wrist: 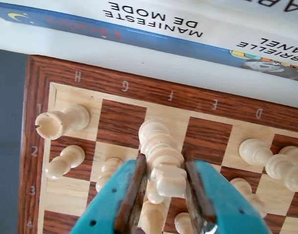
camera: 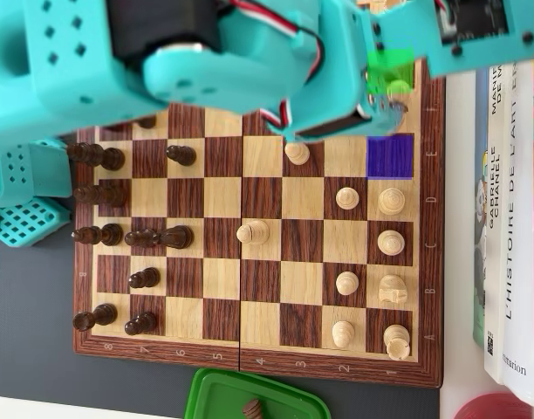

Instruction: Play chess

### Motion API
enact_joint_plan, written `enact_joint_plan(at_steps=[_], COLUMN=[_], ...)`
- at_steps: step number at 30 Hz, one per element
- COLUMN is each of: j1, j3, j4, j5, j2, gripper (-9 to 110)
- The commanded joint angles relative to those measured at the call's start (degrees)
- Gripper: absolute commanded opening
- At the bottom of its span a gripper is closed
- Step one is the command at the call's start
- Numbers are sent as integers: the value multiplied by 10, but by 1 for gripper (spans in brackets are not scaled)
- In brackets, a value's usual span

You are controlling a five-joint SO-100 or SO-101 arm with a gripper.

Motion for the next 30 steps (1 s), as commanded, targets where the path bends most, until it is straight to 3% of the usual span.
enact_joint_plan(at_steps=[1,30], j1=[-17,-34], j3=[-25,-34], j4=[-2,-7], j5=[4,4], j2=[38,20], gripper=[7,7])
